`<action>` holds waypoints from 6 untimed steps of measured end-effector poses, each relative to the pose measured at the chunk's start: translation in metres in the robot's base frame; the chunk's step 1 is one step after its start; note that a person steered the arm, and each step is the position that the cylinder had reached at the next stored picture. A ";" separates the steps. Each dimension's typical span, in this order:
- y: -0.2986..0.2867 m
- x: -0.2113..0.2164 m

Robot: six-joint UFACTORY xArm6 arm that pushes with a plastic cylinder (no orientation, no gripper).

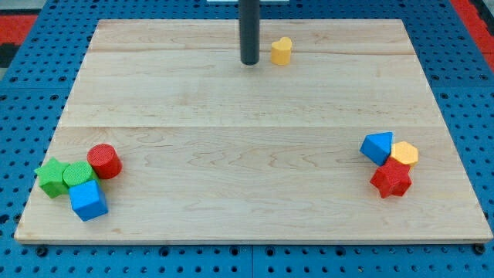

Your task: Move the yellow heart to the blue triangle

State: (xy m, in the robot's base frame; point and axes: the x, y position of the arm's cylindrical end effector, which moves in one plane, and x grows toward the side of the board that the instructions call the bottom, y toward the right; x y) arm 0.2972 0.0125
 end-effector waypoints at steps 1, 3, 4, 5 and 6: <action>-0.012 -0.020; 0.040 -0.035; 0.096 -0.003; 0.110 0.039; 0.111 0.087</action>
